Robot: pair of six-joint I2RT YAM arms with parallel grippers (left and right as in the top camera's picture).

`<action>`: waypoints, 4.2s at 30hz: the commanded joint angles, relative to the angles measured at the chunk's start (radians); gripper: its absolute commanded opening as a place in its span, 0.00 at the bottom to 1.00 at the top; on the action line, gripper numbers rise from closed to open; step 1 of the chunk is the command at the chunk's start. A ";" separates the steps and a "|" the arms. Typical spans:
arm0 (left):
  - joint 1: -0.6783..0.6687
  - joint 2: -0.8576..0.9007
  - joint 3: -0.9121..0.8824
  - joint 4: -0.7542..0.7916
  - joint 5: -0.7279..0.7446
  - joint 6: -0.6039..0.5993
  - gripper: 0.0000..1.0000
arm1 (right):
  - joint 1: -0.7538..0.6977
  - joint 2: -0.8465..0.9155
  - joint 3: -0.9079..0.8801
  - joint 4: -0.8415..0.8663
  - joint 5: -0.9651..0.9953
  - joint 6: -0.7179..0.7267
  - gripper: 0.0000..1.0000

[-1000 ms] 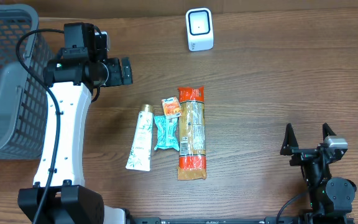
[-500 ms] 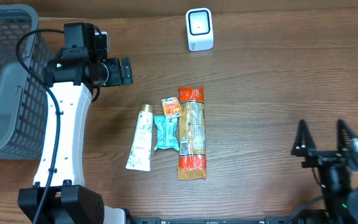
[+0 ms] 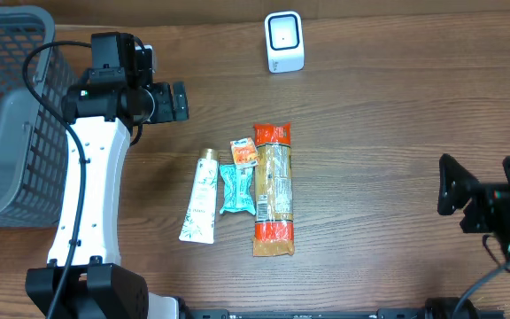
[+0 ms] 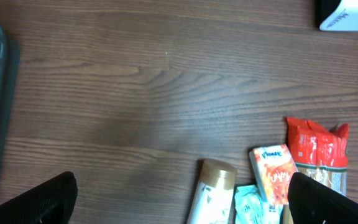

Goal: Scan the item barcode
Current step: 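Move the right gripper from rest over the items on the table, then lower the right gripper toward the small orange Kleenex pack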

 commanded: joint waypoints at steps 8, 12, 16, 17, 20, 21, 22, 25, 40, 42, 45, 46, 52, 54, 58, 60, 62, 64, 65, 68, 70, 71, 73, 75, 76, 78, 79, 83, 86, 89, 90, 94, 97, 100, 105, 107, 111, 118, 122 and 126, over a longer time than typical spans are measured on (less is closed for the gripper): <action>-0.002 -0.005 0.011 0.004 -0.006 -0.014 1.00 | 0.000 0.421 0.289 -0.158 -0.264 -0.023 1.00; -0.002 -0.005 0.011 0.004 -0.006 -0.014 1.00 | 0.011 0.528 0.288 -0.159 -0.473 -0.023 0.35; -0.002 -0.005 0.011 0.004 -0.006 -0.014 1.00 | 0.087 0.611 0.288 -0.168 -0.460 -0.023 0.25; -0.002 -0.005 0.011 0.005 -0.006 -0.014 1.00 | 0.118 0.632 0.288 -0.167 -0.457 -0.023 0.25; -0.002 -0.005 0.011 0.004 -0.006 -0.014 1.00 | 0.200 0.687 0.288 -0.158 -0.436 -0.023 0.33; -0.002 -0.005 0.011 0.005 -0.006 -0.014 1.00 | 0.235 0.707 0.288 -0.155 -0.409 -0.023 0.40; -0.002 -0.005 0.011 0.004 -0.006 -0.014 1.00 | 0.266 0.726 0.288 -0.153 -0.376 -0.023 0.47; -0.002 -0.005 0.011 0.004 -0.006 -0.014 1.00 | 0.370 0.784 0.288 -0.130 -0.285 -0.022 0.56; -0.002 -0.005 0.011 0.005 -0.006 -0.014 1.00 | 0.710 1.072 0.288 0.251 -0.153 -0.022 0.60; -0.002 -0.005 0.011 0.004 -0.006 -0.014 1.00 | 0.718 1.102 0.288 0.297 -0.135 -0.022 0.59; -0.002 -0.005 0.011 0.004 -0.006 -0.014 1.00 | 0.718 1.138 0.288 0.359 -0.135 -0.021 0.59; -0.002 -0.005 0.011 0.004 -0.006 -0.014 1.00 | 0.718 1.150 0.288 0.379 -0.135 -0.021 0.60; -0.002 -0.005 0.011 0.005 -0.006 -0.014 1.00 | 0.718 1.190 0.288 0.465 -0.135 0.067 0.60; -0.002 -0.005 0.011 0.005 -0.006 -0.014 1.00 | 0.718 1.207 0.288 0.486 -0.135 0.094 0.60; -0.002 -0.005 0.011 0.005 -0.006 -0.014 1.00 | 0.717 1.256 0.288 0.509 -0.137 0.137 0.59; -0.002 -0.005 0.011 0.005 -0.006 -0.014 1.00 | 0.717 1.285 0.288 0.512 -0.136 0.137 0.59; -0.002 -0.005 0.011 0.005 -0.006 -0.014 1.00 | 0.717 1.308 0.288 0.516 -0.136 0.137 0.60; -0.002 -0.005 0.011 0.004 -0.006 -0.014 1.00 | 0.717 1.330 0.288 0.523 -0.136 0.136 0.60; -0.002 -0.005 0.011 0.005 -0.006 -0.014 1.00 | 0.717 1.333 0.288 0.525 -0.135 0.136 0.60; -0.002 -0.005 0.011 0.004 -0.006 -0.014 1.00 | 0.717 1.343 0.288 0.539 -0.116 0.137 0.60; -0.002 -0.005 0.011 0.004 -0.006 -0.014 1.00 | 0.717 1.347 0.288 0.549 -0.101 0.137 0.60; -0.002 -0.005 0.011 0.005 -0.006 -0.014 1.00 | 0.717 1.351 0.288 0.554 -0.101 0.137 0.60; -0.002 -0.005 0.011 0.005 -0.006 -0.014 1.00 | 0.717 1.360 0.288 0.558 -0.103 0.137 0.60; -0.002 -0.005 0.011 0.005 -0.006 -0.014 1.00 | 0.717 1.373 0.288 0.557 -0.103 0.138 0.60; -0.002 -0.005 0.011 0.004 -0.006 -0.014 1.00 | 0.717 1.379 0.288 0.557 -0.104 0.146 0.60; -0.002 -0.005 0.011 0.004 -0.006 -0.014 1.00 | 0.717 1.389 0.288 0.557 -0.107 0.160 0.60; -0.002 -0.005 0.011 0.004 -0.006 -0.014 1.00 | 0.717 1.392 0.287 0.557 -0.106 0.160 0.59; -0.002 -0.005 0.011 0.004 -0.006 -0.014 1.00 | 0.717 1.395 0.286 0.556 -0.090 0.160 0.59; -0.002 -0.005 0.011 0.004 -0.006 -0.014 1.00 | 0.717 1.395 0.280 0.561 -0.072 0.160 0.58; -0.002 -0.005 0.011 0.005 -0.006 -0.014 1.00 | 0.717 1.395 0.263 0.576 -0.054 0.163 0.58; -0.002 -0.005 0.011 0.004 -0.006 -0.014 1.00 | 0.717 1.395 0.256 0.580 -0.047 0.164 0.58; -0.002 -0.005 0.011 0.005 -0.006 -0.014 1.00 | 0.717 1.395 0.241 0.586 -0.047 0.213 0.55; -0.002 -0.005 0.011 0.004 -0.006 -0.014 1.00 | 0.717 1.395 0.241 0.587 -0.062 0.274 0.51; -0.002 -0.005 0.011 0.005 -0.006 -0.014 1.00 | 0.717 1.395 0.241 0.581 -0.079 0.332 0.51; -0.002 -0.005 0.011 0.004 -0.006 -0.014 1.00 | 0.720 1.395 0.237 0.576 -0.095 0.371 0.51; -0.002 -0.005 0.011 0.004 -0.006 -0.014 1.00 | 0.724 1.395 0.235 0.575 -0.095 0.385 0.51; -0.002 -0.005 0.011 0.004 -0.006 -0.014 1.00 | 0.730 1.397 0.235 0.579 -0.095 0.396 0.50; -0.002 -0.005 0.011 0.005 -0.006 -0.014 1.00 | 0.735 1.397 0.235 0.615 -0.200 0.396 0.50; -0.002 -0.005 0.011 0.004 -0.006 -0.014 1.00 | 0.736 1.397 0.235 0.621 -0.133 0.394 0.50; -0.002 -0.005 0.011 0.004 -0.006 -0.014 1.00 | 0.735 1.397 0.235 0.680 -0.066 0.386 0.51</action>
